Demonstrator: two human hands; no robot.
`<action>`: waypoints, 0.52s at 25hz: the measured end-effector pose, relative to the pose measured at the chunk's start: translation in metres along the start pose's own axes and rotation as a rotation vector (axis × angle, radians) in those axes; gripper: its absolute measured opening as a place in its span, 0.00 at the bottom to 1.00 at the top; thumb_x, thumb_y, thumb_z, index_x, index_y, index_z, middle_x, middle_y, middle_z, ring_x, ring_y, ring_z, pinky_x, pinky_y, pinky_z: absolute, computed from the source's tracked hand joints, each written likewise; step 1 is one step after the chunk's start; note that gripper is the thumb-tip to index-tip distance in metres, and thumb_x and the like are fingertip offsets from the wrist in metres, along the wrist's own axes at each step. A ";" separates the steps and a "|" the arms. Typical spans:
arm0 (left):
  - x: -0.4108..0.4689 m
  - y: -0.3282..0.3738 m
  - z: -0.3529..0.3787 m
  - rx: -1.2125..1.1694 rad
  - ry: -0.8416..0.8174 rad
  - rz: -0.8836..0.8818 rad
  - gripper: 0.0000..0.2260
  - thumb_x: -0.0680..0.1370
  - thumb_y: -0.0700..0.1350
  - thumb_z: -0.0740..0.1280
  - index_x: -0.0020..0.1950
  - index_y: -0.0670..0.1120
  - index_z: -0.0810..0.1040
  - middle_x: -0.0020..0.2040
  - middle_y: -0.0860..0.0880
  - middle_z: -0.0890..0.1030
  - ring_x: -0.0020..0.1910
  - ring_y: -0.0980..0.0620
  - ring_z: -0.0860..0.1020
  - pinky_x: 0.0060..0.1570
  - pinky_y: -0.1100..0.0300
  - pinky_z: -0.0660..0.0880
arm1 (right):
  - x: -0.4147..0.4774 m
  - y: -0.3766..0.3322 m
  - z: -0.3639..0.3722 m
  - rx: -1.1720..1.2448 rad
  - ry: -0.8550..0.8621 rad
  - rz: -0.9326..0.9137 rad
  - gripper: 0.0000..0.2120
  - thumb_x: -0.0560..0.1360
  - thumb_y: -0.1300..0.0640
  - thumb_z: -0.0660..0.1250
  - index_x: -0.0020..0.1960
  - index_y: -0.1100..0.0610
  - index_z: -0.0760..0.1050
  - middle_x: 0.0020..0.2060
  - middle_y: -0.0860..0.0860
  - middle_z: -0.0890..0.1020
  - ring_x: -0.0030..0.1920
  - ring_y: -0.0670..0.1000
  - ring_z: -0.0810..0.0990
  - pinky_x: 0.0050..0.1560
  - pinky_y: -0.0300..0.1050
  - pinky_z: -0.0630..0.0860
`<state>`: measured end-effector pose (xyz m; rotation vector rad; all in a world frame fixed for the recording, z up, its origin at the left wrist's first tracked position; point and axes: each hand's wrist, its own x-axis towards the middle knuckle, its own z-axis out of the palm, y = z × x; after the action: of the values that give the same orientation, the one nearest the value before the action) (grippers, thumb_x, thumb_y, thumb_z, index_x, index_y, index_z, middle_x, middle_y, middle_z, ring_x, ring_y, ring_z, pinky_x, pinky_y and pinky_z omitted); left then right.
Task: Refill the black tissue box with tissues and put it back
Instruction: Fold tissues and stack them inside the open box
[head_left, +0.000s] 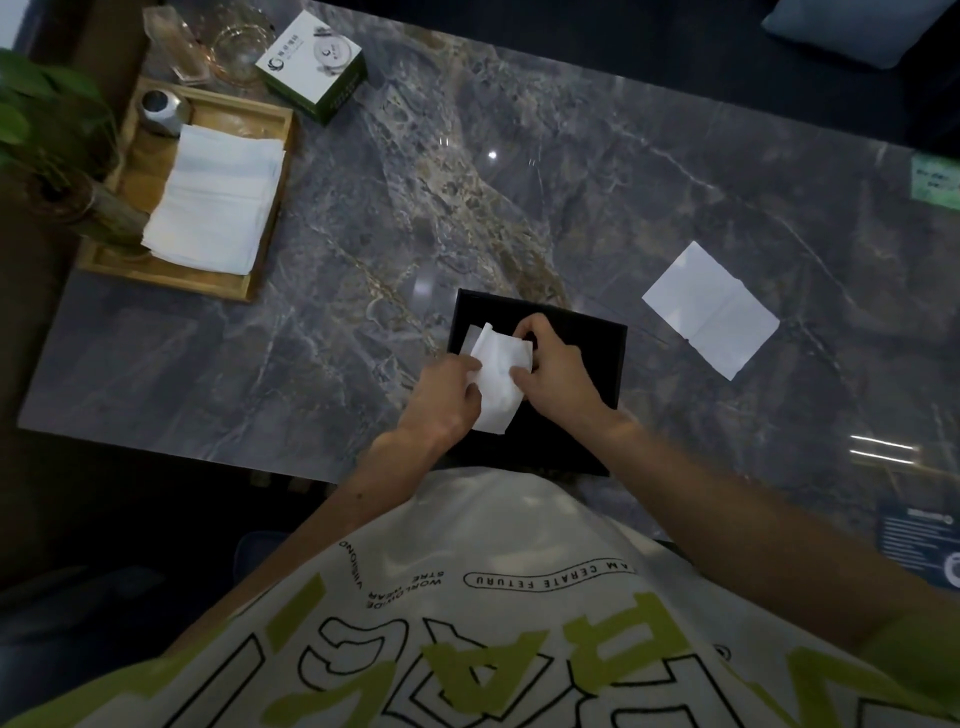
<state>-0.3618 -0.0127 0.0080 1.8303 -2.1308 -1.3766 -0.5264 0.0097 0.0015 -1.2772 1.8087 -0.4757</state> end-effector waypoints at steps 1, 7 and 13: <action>0.001 0.000 0.000 0.012 -0.014 0.008 0.16 0.79 0.39 0.61 0.66 0.39 0.75 0.66 0.41 0.75 0.64 0.43 0.74 0.60 0.59 0.69 | 0.002 0.000 0.001 -0.003 0.010 -0.007 0.18 0.72 0.63 0.66 0.57 0.49 0.66 0.37 0.51 0.76 0.35 0.51 0.76 0.31 0.39 0.68; 0.005 0.001 -0.004 -0.162 0.034 -0.057 0.20 0.79 0.38 0.62 0.71 0.40 0.71 0.69 0.42 0.74 0.66 0.45 0.74 0.67 0.57 0.70 | 0.009 0.001 0.000 0.206 -0.074 0.163 0.39 0.71 0.60 0.74 0.75 0.52 0.58 0.59 0.53 0.78 0.55 0.51 0.79 0.52 0.43 0.78; 0.010 -0.001 -0.008 -0.286 0.141 -0.126 0.18 0.77 0.37 0.63 0.66 0.43 0.75 0.57 0.41 0.82 0.53 0.45 0.81 0.51 0.55 0.79 | 0.007 0.004 -0.008 0.391 -0.144 0.254 0.36 0.72 0.64 0.72 0.74 0.50 0.60 0.39 0.52 0.80 0.45 0.50 0.83 0.42 0.46 0.84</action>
<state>-0.3599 -0.0249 0.0069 1.9081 -1.6790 -1.4402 -0.5366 0.0039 0.0002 -0.7838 1.6290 -0.5468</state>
